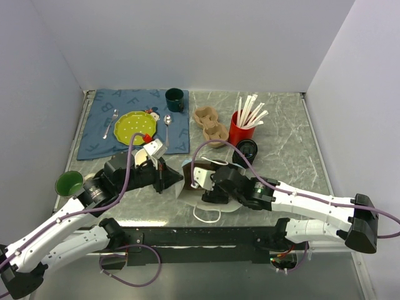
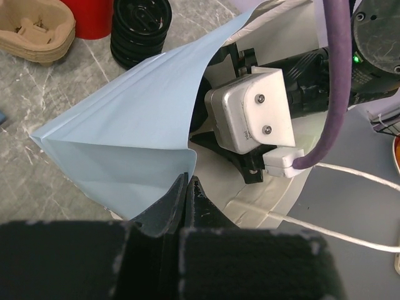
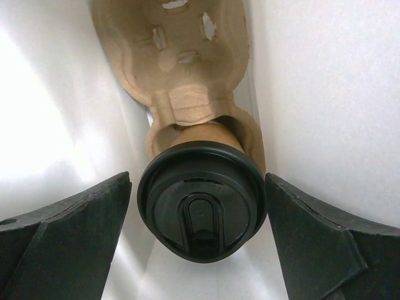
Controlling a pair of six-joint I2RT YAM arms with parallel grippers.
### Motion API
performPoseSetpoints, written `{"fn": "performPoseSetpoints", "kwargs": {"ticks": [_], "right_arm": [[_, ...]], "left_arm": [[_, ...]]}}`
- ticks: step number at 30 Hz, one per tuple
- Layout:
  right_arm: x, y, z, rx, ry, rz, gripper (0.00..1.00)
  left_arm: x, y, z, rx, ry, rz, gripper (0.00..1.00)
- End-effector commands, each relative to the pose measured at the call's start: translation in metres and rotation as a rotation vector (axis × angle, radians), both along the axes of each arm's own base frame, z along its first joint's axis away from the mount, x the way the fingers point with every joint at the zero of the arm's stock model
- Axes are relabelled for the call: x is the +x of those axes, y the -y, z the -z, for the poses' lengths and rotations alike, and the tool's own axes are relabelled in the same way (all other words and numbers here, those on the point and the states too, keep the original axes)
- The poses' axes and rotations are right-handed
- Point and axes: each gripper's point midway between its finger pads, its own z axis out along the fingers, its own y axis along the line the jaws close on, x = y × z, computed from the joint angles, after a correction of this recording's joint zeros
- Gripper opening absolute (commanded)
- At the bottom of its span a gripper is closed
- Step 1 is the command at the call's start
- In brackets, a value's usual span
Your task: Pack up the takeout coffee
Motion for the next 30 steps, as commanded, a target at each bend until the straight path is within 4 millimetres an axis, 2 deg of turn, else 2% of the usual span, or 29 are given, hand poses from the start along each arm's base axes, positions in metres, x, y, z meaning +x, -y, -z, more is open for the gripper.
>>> {"fn": "performPoseSetpoints", "kwargs": {"ticks": [1, 30], "right_arm": [[-0.001, -0.008, -0.028, 0.081, -0.007, 0.004, 0.94], [0.002, -0.013, -0.061, 0.140, 0.017, 0.007, 0.92]], "left_arm": [[-0.002, 0.004, -0.027, -0.052, 0.034, 0.022, 0.02], [0.005, 0.010, -0.025, -0.042, -0.001, 0.010, 0.04]]}}
